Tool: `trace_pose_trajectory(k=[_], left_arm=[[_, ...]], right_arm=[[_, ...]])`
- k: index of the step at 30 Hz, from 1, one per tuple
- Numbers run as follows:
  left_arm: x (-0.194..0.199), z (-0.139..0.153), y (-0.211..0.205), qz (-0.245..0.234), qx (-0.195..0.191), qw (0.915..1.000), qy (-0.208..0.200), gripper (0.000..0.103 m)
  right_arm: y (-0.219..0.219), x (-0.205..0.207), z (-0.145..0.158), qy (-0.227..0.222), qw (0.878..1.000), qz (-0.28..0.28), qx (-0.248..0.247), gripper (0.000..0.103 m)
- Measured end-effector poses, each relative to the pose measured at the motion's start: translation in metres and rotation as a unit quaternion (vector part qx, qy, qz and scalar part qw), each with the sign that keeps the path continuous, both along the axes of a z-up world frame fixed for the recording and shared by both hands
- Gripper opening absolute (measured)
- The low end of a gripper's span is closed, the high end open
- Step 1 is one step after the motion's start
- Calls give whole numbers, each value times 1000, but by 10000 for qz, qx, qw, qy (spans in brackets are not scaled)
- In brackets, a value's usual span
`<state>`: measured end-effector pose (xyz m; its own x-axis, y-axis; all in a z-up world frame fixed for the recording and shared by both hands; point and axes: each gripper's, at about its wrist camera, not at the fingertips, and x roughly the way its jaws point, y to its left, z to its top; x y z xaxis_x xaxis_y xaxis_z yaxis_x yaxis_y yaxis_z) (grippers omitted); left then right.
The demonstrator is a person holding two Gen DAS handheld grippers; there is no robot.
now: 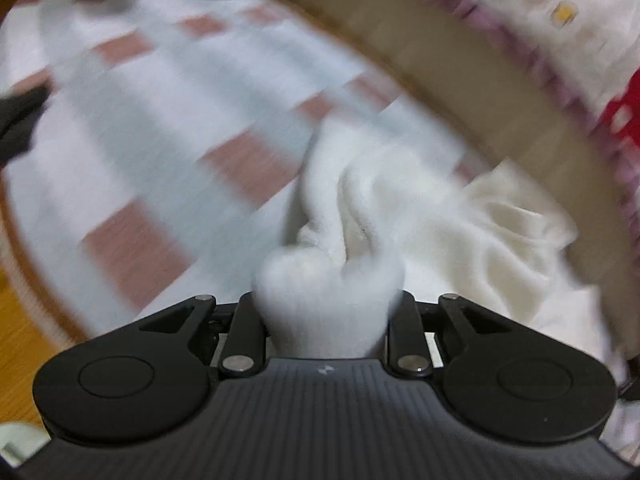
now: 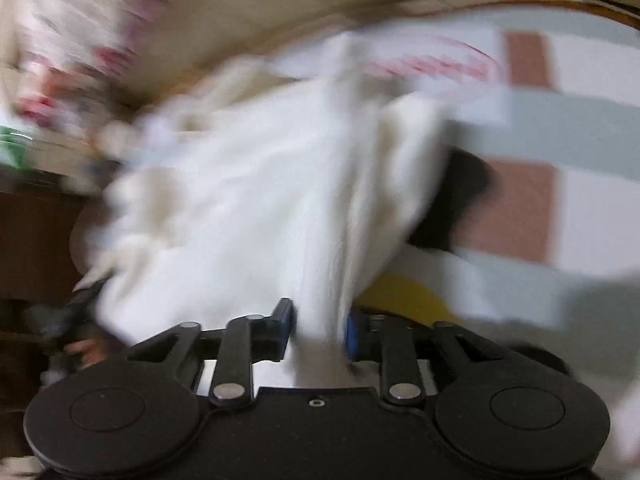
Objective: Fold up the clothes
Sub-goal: 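Open both grippers and withdraw from the folded jacket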
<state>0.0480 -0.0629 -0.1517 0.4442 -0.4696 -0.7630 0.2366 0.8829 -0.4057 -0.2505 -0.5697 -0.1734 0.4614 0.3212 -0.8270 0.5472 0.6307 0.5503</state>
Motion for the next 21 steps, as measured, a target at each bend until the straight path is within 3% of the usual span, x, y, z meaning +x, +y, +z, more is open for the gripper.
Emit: trace_pose_trajectory(k=[2, 3, 6, 8, 12, 15, 19, 21], left_arm=[[0, -13, 10, 222, -31, 9997, 98, 40], [1, -15, 15, 341, -72, 9993, 95, 42], [1, 1, 17, 308, 137, 9992, -227, 43], [-1, 16, 13, 215, 408, 9973, -578, 43], [-6, 44, 0, 194, 874, 9875, -1296, 41], [0, 48, -17, -63, 1691, 9729, -1574, 41], [2, 50, -22, -142, 1016, 9851, -1382, 43], [1, 49, -31, -243, 810, 9877, -1312, 43]], right_arm=[[-10, -5, 1, -80, 9994, -335, -24, 36], [-16, -8, 5, -247, 9981, -563, 46, 37], [-26, -14, 17, -783, 9911, -1042, 258, 41], [-18, -6, 30, -948, 9900, -1047, 60, 41], [2, 33, 58, -1162, 9900, -541, -594, 43], [26, 79, 81, -1170, 9810, 159, -1540, 45], [30, 124, 97, -1456, 9684, 19, -2024, 45], [27, 134, 89, -1807, 9668, -274, -1785, 45]])
